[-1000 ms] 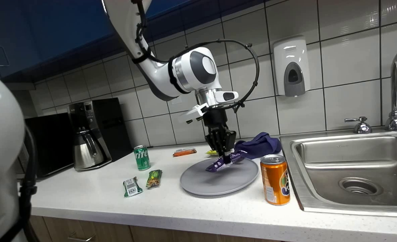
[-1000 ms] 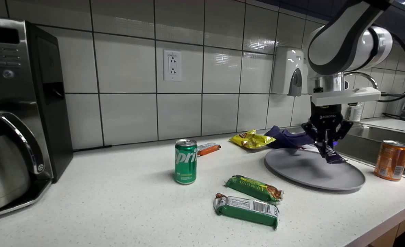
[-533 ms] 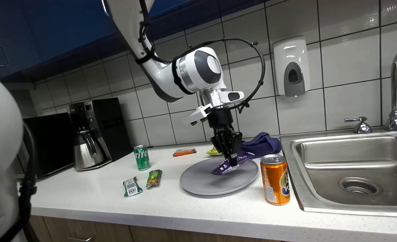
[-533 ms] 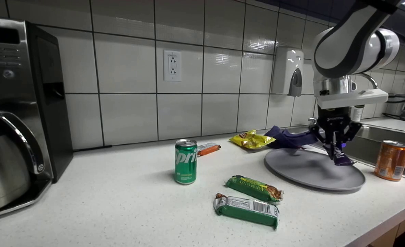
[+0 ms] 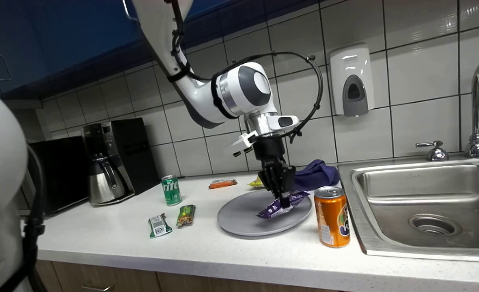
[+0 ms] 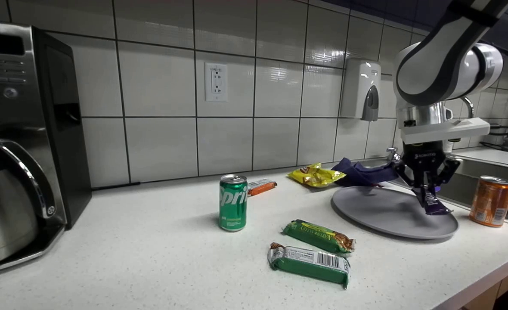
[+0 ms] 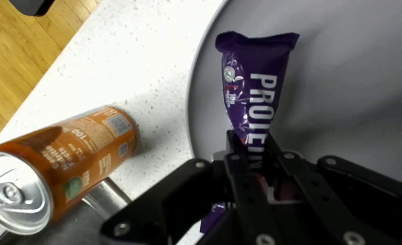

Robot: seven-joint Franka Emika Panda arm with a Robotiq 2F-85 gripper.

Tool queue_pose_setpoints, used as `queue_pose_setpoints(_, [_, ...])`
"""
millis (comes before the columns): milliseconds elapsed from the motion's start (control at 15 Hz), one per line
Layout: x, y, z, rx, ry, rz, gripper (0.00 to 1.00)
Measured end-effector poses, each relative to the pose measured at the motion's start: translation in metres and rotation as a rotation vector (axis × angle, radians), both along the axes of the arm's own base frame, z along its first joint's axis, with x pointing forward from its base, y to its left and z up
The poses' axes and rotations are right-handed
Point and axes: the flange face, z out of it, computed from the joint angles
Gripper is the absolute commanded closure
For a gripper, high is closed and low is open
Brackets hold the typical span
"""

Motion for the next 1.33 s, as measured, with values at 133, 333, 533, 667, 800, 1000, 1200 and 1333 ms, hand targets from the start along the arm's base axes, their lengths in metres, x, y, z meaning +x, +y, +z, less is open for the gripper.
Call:
queue_pose_setpoints(133, [-0.001,-0.002,-0.005,-0.001,0.011,-0.006,0.96])
queue_pose_setpoints(333, [-0.003,-0.003,-0.012,-0.002,0.025,-0.014,0.96])
queue_pose_setpoints(533, [-0.005,-0.004,-0.018,-0.003,0.035,-0.02,0.96])
queue_pose_setpoints(667, [-0.005,-0.004,-0.02,-0.003,0.04,-0.022,0.96])
queue_pose_setpoints(800, [-0.005,-0.004,-0.021,-0.004,0.041,-0.025,0.57])
queue_pose_setpoints(1000, [-0.005,-0.004,-0.021,-0.005,0.04,-0.03,0.35])
queue_pose_setpoints(1200, [-0.002,-0.003,-0.017,-0.006,0.031,-0.027,0.14])
queue_pose_setpoints(1333, [0.002,0.0,-0.012,-0.007,0.02,-0.02,0.01])
